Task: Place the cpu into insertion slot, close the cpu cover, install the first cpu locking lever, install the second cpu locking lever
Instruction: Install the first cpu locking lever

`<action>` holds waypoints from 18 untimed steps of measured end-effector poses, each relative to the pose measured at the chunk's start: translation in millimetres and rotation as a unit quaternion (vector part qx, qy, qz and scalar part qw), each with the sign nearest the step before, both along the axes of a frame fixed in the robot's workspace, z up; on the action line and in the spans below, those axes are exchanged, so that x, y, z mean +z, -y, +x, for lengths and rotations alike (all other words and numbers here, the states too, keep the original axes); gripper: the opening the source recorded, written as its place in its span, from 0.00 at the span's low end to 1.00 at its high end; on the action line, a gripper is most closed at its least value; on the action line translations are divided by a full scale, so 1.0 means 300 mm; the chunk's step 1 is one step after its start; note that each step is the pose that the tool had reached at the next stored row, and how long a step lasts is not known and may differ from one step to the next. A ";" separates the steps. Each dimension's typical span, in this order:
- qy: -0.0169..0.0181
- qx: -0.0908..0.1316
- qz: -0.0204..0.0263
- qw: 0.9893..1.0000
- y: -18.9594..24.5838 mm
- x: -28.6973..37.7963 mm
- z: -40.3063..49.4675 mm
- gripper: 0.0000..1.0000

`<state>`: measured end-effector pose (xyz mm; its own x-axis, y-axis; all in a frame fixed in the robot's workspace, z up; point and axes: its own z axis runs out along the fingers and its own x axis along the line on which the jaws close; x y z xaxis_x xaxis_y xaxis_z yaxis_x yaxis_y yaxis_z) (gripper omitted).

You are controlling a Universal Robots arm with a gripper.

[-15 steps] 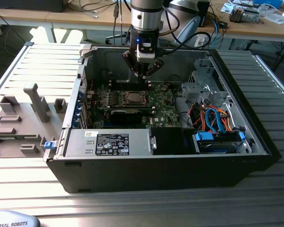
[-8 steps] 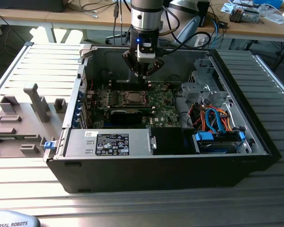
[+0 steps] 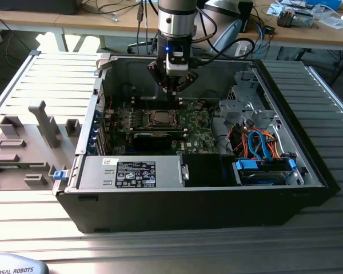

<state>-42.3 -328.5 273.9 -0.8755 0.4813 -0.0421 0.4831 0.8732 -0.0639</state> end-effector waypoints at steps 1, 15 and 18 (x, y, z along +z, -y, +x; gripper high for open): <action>0.000 0.001 0.000 1.000 0.000 0.000 0.000 0.11; 0.000 0.010 0.000 1.000 0.000 0.000 0.000 0.11; 0.000 0.012 0.000 1.000 0.000 0.000 0.000 0.11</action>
